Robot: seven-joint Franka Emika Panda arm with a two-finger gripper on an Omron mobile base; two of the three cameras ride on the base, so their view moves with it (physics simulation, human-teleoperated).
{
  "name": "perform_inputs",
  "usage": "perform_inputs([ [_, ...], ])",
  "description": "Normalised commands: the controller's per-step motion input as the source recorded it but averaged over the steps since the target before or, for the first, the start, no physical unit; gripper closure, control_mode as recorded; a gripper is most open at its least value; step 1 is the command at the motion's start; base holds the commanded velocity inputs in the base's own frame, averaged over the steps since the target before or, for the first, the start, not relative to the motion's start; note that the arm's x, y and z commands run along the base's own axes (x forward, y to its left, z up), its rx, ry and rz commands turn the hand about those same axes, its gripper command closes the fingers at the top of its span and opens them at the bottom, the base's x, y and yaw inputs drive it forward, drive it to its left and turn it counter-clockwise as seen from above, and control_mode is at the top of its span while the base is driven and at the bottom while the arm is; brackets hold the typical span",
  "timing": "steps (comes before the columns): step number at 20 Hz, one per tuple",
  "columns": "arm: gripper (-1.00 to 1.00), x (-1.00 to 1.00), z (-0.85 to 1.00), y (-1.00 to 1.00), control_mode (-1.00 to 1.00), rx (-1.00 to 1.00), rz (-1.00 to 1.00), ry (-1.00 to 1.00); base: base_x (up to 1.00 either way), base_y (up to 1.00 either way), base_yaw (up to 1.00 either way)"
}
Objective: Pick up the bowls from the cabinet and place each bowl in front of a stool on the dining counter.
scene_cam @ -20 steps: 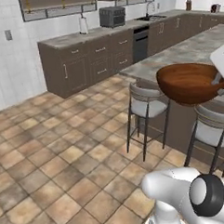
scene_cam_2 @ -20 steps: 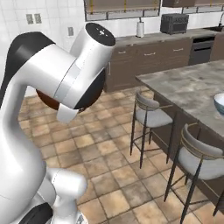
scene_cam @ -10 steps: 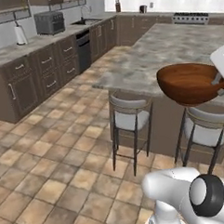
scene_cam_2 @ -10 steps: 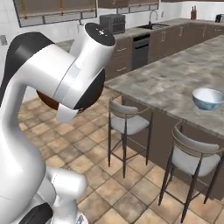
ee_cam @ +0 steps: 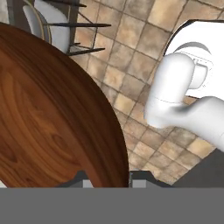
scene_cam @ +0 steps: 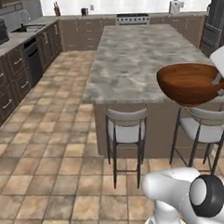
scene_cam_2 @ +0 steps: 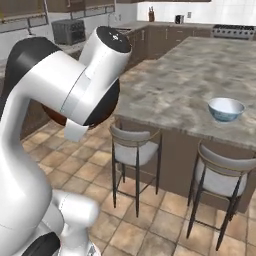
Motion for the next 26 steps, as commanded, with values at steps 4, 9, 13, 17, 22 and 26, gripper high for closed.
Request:
perform_inputs([
  [4,1.00,0.00,0.00,0.00,1.00,0.00,0.00,0.00,0.72,0.97,-0.56],
  [9,1.00,0.00,0.00,0.00,1.00,0.00,0.00,0.00,0.59,0.69,-0.50],
  [13,1.00,0.00,0.00,0.00,1.00,0.00,0.00,0.00,0.95,0.18,-0.18],
  [17,1.00,0.00,0.00,0.00,1.00,0.00,0.00,0.00,1.00,0.06,0.00],
  [22,1.00,0.00,0.00,0.00,1.00,0.00,0.00,0.00,1.00,0.00,0.10],
  [26,1.00,1.00,-0.71,0.00,-1.00,0.00,0.12,0.04,0.00,0.00,0.00],
])
